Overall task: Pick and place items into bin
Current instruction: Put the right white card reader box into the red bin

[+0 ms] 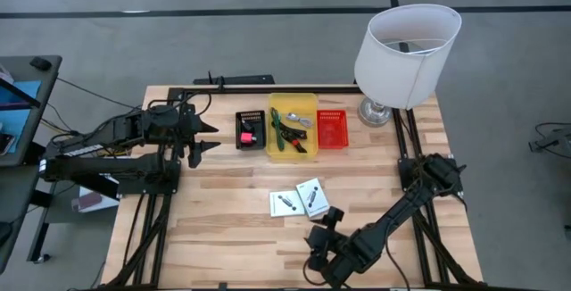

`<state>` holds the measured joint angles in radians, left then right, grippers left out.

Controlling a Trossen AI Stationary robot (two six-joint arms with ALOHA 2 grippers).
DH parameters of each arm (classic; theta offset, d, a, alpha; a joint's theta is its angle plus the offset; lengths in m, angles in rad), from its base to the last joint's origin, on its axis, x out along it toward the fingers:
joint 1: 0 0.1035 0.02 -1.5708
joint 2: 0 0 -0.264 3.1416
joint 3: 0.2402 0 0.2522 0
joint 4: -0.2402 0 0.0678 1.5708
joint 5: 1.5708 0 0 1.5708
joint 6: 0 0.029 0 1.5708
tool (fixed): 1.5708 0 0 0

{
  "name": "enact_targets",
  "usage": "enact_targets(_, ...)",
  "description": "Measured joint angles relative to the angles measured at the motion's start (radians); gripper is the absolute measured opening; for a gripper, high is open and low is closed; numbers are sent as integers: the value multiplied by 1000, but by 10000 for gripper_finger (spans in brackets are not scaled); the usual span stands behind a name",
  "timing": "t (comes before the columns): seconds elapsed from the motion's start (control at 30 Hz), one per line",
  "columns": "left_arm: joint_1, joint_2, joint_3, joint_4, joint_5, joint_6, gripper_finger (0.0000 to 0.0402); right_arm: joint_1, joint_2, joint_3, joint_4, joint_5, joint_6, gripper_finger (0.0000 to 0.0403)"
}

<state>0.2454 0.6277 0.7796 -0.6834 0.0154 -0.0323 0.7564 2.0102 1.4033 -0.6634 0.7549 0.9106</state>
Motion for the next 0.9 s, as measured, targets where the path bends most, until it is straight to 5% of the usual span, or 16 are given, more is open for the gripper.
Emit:
enact_targets(0.47,0,0,0,0,0,-3,206,-15,0,0,51,-62,-23,259)
enact_targets(0.9,0,0,0,0,0,-3,206,-39,0,0,-118,-106,-29,253)
